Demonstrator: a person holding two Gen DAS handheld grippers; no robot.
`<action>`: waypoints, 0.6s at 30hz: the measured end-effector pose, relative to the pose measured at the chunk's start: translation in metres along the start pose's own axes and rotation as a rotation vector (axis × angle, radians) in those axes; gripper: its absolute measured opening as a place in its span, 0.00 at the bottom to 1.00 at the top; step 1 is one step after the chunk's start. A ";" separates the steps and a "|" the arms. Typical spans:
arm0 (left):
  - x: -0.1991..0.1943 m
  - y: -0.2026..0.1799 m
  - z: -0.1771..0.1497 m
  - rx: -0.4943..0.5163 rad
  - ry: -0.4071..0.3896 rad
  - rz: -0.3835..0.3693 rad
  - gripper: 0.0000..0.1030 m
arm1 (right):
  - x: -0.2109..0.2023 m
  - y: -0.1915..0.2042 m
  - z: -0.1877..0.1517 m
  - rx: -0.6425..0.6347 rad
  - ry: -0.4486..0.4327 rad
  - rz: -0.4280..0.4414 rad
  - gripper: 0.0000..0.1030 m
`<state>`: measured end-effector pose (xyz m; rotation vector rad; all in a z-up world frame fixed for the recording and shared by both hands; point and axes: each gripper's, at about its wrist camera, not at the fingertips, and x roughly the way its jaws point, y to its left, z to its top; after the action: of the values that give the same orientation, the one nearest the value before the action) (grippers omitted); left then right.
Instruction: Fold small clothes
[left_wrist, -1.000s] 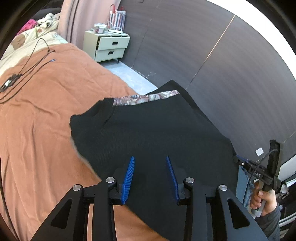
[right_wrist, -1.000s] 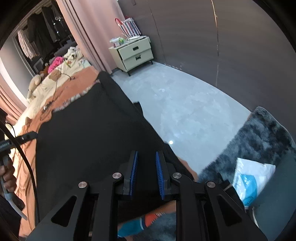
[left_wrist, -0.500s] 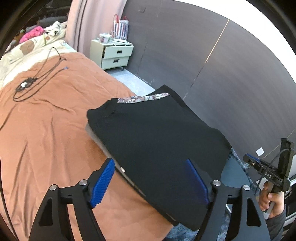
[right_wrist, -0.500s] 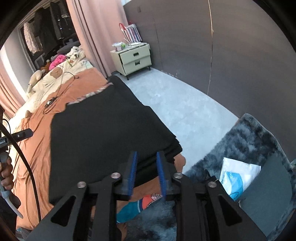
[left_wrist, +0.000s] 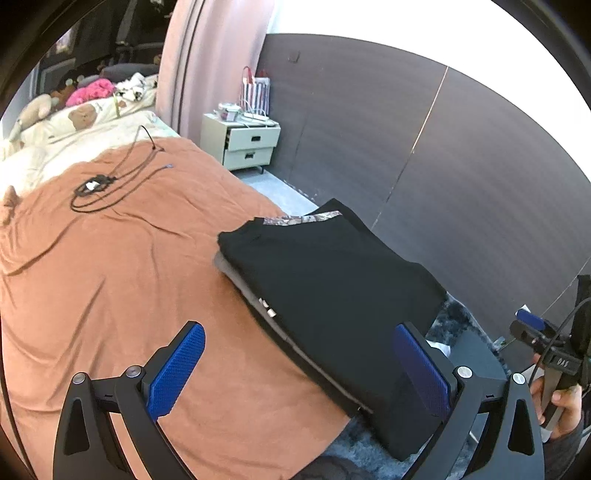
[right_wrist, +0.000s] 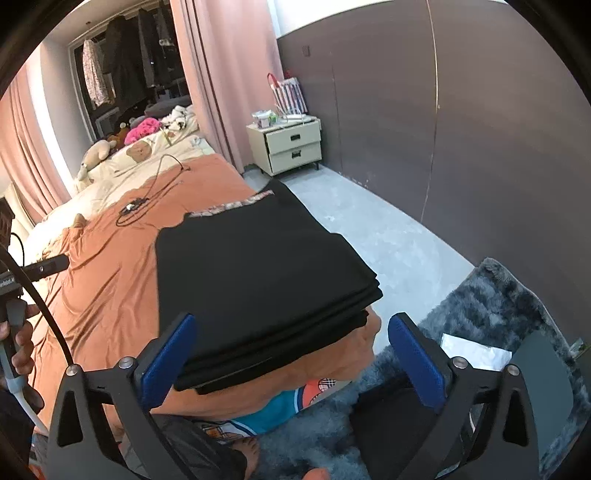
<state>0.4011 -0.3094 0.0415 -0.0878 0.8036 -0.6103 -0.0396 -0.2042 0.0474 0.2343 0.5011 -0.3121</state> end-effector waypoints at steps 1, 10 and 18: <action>-0.007 0.001 -0.003 0.000 -0.007 0.002 1.00 | -0.005 -0.001 -0.002 0.003 -0.008 0.003 1.00; -0.079 0.013 -0.031 0.004 -0.082 0.051 1.00 | -0.037 0.018 -0.022 -0.028 -0.033 0.054 1.00; -0.138 0.029 -0.061 -0.021 -0.151 0.099 1.00 | -0.058 0.037 -0.039 -0.089 -0.068 0.085 1.00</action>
<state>0.2988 -0.2013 0.0801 -0.1118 0.6637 -0.4956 -0.0920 -0.1449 0.0486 0.1575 0.4355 -0.2140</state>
